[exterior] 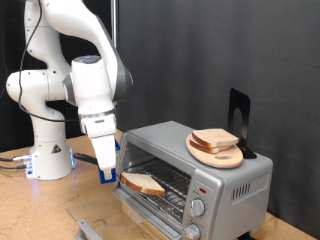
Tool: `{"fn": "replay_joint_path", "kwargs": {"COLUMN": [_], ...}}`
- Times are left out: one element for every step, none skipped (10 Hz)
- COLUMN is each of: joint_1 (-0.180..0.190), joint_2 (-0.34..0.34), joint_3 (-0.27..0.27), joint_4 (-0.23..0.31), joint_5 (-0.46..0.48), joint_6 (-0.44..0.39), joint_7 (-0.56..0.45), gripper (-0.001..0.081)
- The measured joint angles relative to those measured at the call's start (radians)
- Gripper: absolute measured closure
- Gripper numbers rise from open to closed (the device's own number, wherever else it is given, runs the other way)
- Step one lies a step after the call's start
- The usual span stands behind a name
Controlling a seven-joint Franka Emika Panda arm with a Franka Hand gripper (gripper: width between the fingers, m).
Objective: Make a piece of toast with the oven
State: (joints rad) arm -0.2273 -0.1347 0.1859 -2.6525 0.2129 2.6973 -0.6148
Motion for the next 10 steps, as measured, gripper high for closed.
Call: {"fn": "replay_joint_path", "kwargs": {"joint_1": [0.000,0.001,0.004,0.012,0.022,0.036,0.045,0.048,0.048,0.044], "joint_2": [0.000,-0.002,-0.006,-0.011,-0.020,-0.030,-0.039,-0.048,-0.051,-0.051], "joint_3": [0.001,0.006,0.015,0.026,0.038,0.050,0.062,0.073,0.081,0.086], "joint_4": [0.001,0.004,0.005,0.005,0.005,0.004,0.004,0.003,0.002,-0.002], "joint_5": [0.000,0.001,0.006,0.015,0.032,0.052,0.061,0.061,0.049,0.026], "joint_6": [-0.005,-0.013,-0.019,-0.021,-0.021,-0.021,-0.025,-0.032,-0.036,-0.036], "joint_7": [0.006,0.016,0.030,0.047,0.059,0.067,0.080,0.098,0.116,0.136], "gripper": [0.0540,0.0540,0.0540,0.0540,0.0540,0.0540,0.0540,0.0540,0.0540,0.0540]}}
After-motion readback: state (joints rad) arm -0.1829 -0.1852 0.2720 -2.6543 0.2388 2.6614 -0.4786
